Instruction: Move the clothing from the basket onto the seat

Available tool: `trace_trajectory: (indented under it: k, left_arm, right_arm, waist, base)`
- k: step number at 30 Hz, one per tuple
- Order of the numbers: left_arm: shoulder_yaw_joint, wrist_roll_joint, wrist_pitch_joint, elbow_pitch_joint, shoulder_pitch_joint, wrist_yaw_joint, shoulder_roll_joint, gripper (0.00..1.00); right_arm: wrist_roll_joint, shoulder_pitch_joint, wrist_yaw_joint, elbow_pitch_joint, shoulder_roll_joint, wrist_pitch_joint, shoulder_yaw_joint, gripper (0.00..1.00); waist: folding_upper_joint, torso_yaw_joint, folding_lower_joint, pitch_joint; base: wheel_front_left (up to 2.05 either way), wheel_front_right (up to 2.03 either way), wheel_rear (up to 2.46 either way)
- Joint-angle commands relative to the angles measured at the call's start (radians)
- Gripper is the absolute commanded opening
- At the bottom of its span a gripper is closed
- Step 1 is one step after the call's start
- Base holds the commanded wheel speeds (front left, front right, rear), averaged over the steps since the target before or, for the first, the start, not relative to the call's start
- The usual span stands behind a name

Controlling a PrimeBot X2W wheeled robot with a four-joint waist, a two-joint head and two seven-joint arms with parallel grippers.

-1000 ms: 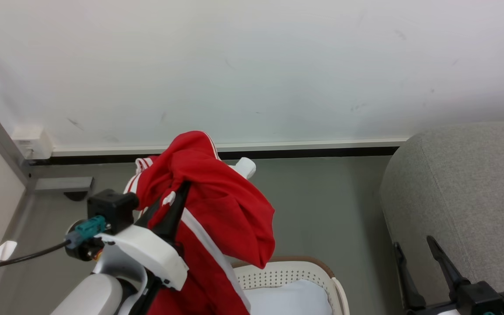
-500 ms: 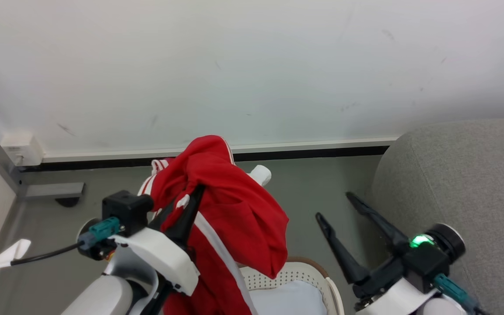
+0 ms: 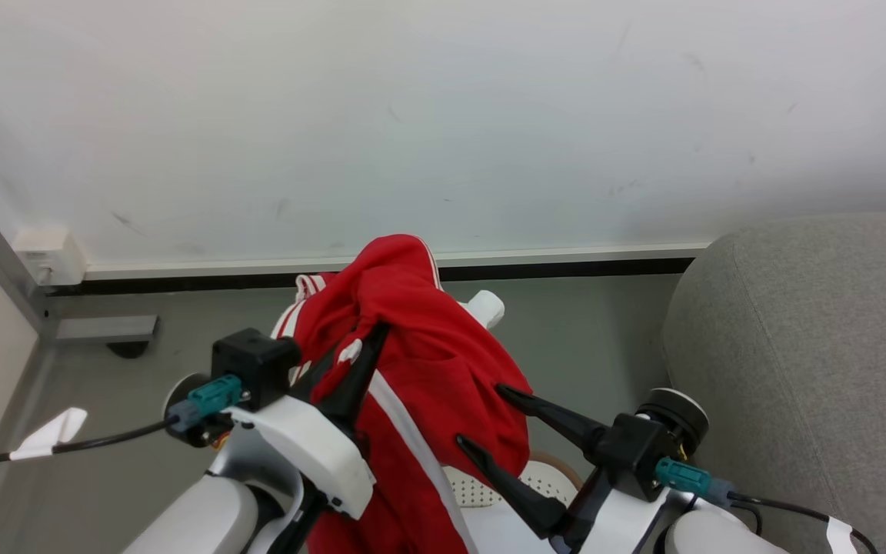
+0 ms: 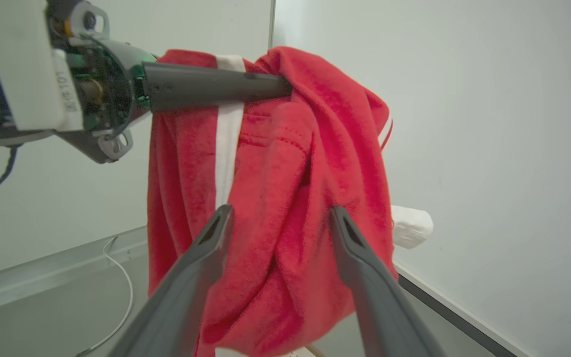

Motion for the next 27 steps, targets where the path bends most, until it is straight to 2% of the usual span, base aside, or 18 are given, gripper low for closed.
trace_trajectory:
  k: [1, 16, 21, 22, 23, 24, 25, 27]
  left_arm:
    - [-0.004, 0.004, 0.003, 0.000, -0.014, -0.005, -0.008, 0.00]
    - [-0.059, -0.023, 0.020, 0.016, -0.041, -0.041, -0.067, 0.00]
    - [-0.076, -0.038, 0.029, 0.026, -0.049, -0.054, -0.089, 0.00]
    - [-0.079, -0.040, 0.030, 0.027, -0.050, -0.054, -0.094, 0.00]
    - [-0.082, -0.041, 0.029, 0.029, -0.051, -0.057, -0.097, 0.00]
    - [-0.084, -0.040, 0.030, 0.030, -0.053, -0.058, -0.099, 0.00]
    - [-0.086, -0.040, 0.030, 0.032, -0.054, -0.059, -0.101, 0.00]
    - [-0.089, -0.042, 0.028, 0.037, -0.054, -0.059, -0.104, 0.00]
  right_arm:
    - [0.020, -0.032, -0.002, 0.039, 0.010, -0.021, 0.021, 1.00]
    - [0.100, -0.188, -0.002, 0.323, 0.107, -0.143, 0.196, 1.00]
    - [0.105, -0.220, -0.002, 0.407, 0.147, -0.172, 0.191, 1.00]
    - [0.107, -0.223, -0.002, 0.420, 0.155, -0.174, 0.193, 0.89]
    - [0.114, -0.226, -0.002, 0.431, 0.162, -0.174, 0.194, 0.49]
    - [0.123, -0.226, -0.002, 0.441, 0.170, -0.175, 0.198, 0.20]
    - [0.128, -0.230, -0.002, 0.444, 0.176, -0.175, 0.199, 0.00]
    - [0.141, -0.230, -0.002, 0.444, 0.180, -0.175, 0.200, 0.00]
  waist:
    - [0.0000, 0.004, -0.0001, -0.001]
    - [0.0000, 0.025, -0.0001, -0.016]
    - [0.0000, 0.032, -0.0001, -0.020]
    - [0.0000, 0.034, -0.0001, -0.020]
    - [0.0000, 0.035, -0.0001, -0.021]
    - [0.0000, 0.037, -0.0001, -0.021]
    - [0.0000, 0.039, -0.0001, -0.021]
    - [0.0000, 0.041, -0.0001, -0.021]
  base:
    - [0.00, 0.00, 0.00]
    - [0.00, 0.00, 0.00]
    - [0.00, 0.00, 0.00]
    - [0.00, 0.00, 0.00]
    - [0.00, 0.00, 0.00]
    - [0.00, 0.00, 0.00]
    - [0.00, 0.00, 0.00]
    - [0.00, 0.00, 0.00]
